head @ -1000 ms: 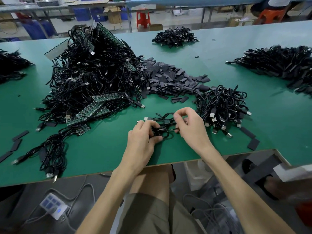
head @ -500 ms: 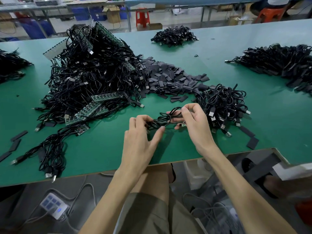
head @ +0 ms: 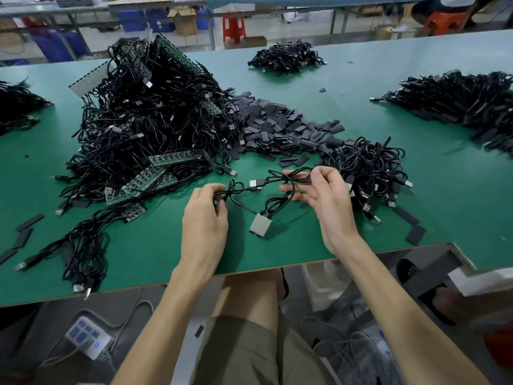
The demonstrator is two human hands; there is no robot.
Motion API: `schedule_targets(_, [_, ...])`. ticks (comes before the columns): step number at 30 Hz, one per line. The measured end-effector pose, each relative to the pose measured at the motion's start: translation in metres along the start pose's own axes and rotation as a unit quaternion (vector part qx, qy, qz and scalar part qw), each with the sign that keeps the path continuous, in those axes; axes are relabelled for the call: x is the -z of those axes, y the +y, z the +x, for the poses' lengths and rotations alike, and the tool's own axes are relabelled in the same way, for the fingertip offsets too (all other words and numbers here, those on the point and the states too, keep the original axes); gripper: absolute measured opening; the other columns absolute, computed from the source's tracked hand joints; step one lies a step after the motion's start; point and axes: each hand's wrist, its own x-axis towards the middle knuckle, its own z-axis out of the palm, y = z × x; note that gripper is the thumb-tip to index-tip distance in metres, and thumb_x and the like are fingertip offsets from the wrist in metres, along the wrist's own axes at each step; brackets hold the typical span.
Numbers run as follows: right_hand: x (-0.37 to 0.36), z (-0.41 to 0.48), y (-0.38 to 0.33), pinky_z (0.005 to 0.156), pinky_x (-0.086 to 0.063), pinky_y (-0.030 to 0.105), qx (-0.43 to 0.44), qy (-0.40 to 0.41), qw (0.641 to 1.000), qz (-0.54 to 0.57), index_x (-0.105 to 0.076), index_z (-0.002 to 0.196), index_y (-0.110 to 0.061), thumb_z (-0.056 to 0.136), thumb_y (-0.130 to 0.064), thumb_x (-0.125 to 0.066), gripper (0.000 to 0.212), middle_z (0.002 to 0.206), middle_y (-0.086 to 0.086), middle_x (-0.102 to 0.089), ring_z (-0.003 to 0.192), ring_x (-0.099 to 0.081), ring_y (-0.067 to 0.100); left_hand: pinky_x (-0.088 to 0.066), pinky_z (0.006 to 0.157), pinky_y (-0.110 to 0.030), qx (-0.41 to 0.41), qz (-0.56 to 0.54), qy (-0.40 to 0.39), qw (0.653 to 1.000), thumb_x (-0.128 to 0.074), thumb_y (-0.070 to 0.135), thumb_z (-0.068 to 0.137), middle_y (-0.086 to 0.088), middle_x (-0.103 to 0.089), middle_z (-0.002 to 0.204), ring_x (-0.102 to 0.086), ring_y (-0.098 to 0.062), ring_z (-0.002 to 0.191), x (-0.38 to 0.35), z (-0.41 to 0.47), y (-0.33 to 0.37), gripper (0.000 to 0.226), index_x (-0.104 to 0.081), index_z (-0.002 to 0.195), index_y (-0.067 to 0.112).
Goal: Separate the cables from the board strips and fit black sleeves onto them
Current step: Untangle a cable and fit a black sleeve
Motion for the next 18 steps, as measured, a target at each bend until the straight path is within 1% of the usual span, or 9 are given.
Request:
schedule_targets(4, [0.000,0.002,0.001,0.077,-0.059,0.030,-0.010,0.014,1.000,0.021,-0.044,0.107,-0.012,0.112,-0.019,-0.041,0.009,0.116,0.015,-0.075,0.099,-0.075,0.037,-0.048,0.093,-0.036,0.001,0.022,0.010,1.000,-0.056,0.011,0.101,-0.002,-0.062,0.120,-0.060,-0.019,0.101,0.002,0.007,-0.007,0.024,-0.063,0.124,0.015])
schedule_targets(6, [0.002,0.002,0.002,0.079,-0.059,0.031,-0.013,0.007,0.999,0.029,-0.044,0.108,-0.012,0.112,-0.020,-0.041,0.009,0.115,0.014,-0.076,0.099,-0.075,0.037,-0.048,0.093,-0.038,0.012,0.023,0.015,1.000,-0.056,0.012,0.101,-0.004,-0.060,0.116,-0.060,-0.020,0.096,0.001,0.010,-0.010,0.023,-0.064,0.122,0.014])
schedule_targets(8, [0.002,0.002,0.002,0.079,-0.059,0.030,-0.013,-0.007,1.000,0.018,-0.043,0.107,-0.012,0.112,-0.021,-0.039,0.011,0.112,0.015,-0.077,0.095,-0.076,0.037,-0.049,0.094,-0.042,0.021,0.026,0.018,0.999,-0.055,0.013,0.102,-0.004,-0.058,0.114,-0.059,-0.021,0.094,0.001,0.014,-0.012,0.021,-0.064,0.120,0.013])
schedule_targets(10, [0.001,0.003,0.004,0.076,-0.060,0.030,-0.009,-0.012,1.000,-0.006,-0.043,0.106,-0.012,0.112,-0.020,-0.039,0.011,0.110,0.015,-0.077,0.092,-0.076,0.037,-0.051,0.093,-0.044,0.031,0.000,0.016,0.999,-0.053,0.014,0.103,-0.004,-0.057,0.113,-0.064,-0.020,0.092,0.001,0.018,-0.014,0.020,-0.065,0.119,0.012])
schedule_targets(12, [-0.001,0.003,0.006,0.074,-0.061,0.031,-0.011,-0.013,0.999,-0.037,-0.044,0.105,-0.011,0.112,-0.017,-0.041,0.010,0.110,0.015,-0.077,0.092,-0.077,0.035,-0.058,0.082,-0.038,0.071,-0.090,0.026,0.993,-0.051,0.012,0.105,-0.007,-0.060,0.115,-0.070,-0.010,0.080,0.001,0.022,-0.013,0.018,-0.064,0.116,0.013])
schedule_targets(13, [-0.001,0.003,0.008,0.074,-0.062,0.032,-0.016,-0.013,0.998,-0.056,-0.045,0.104,-0.011,0.112,-0.016,-0.042,0.010,0.110,0.016,-0.076,0.092,-0.077,0.034,-0.060,0.075,-0.035,0.096,-0.146,0.043,0.984,-0.050,0.010,0.105,-0.009,-0.063,0.113,-0.070,-0.006,0.074,0.001,0.024,-0.012,0.017,-0.063,0.115,0.014])
schedule_targets(14, [-0.002,0.003,0.009,0.075,-0.062,0.034,-0.024,-0.014,0.997,-0.073,-0.046,0.103,-0.010,0.111,-0.016,-0.044,0.010,0.110,0.015,-0.076,0.093,-0.077,0.032,-0.060,0.072,-0.034,0.117,-0.201,0.068,0.970,-0.049,0.009,0.106,-0.009,-0.066,0.108,-0.070,-0.005,0.071,0.003,0.025,-0.011,0.016,-0.062,0.114,0.014])
schedule_targets(16, [-0.003,0.003,0.012,0.079,-0.062,0.038,-0.034,-0.029,0.993,-0.110,-0.048,0.102,-0.012,0.110,-0.017,-0.047,0.010,0.112,0.011,-0.074,0.097,-0.077,0.026,-0.061,0.074,-0.035,0.136,-0.308,0.113,0.935,-0.046,0.007,0.106,-0.007,-0.069,0.099,-0.073,-0.009,0.076,0.007,0.027,-0.007,0.014,-0.057,0.111,0.013])
schedule_targets(18, [-0.005,0.002,0.014,0.085,-0.062,0.043,-0.030,-0.057,0.985,-0.159,-0.049,0.100,-0.013,0.109,-0.018,-0.049,0.010,0.114,0.009,-0.073,0.102,-0.076,0.020,-0.061,0.078,-0.034,0.130,-0.390,0.150,0.899,-0.044,0.006,0.107,-0.006,-0.069,0.096,-0.076,-0.017,0.083,0.013,0.028,0.001,0.012,-0.054,0.109,0.012])
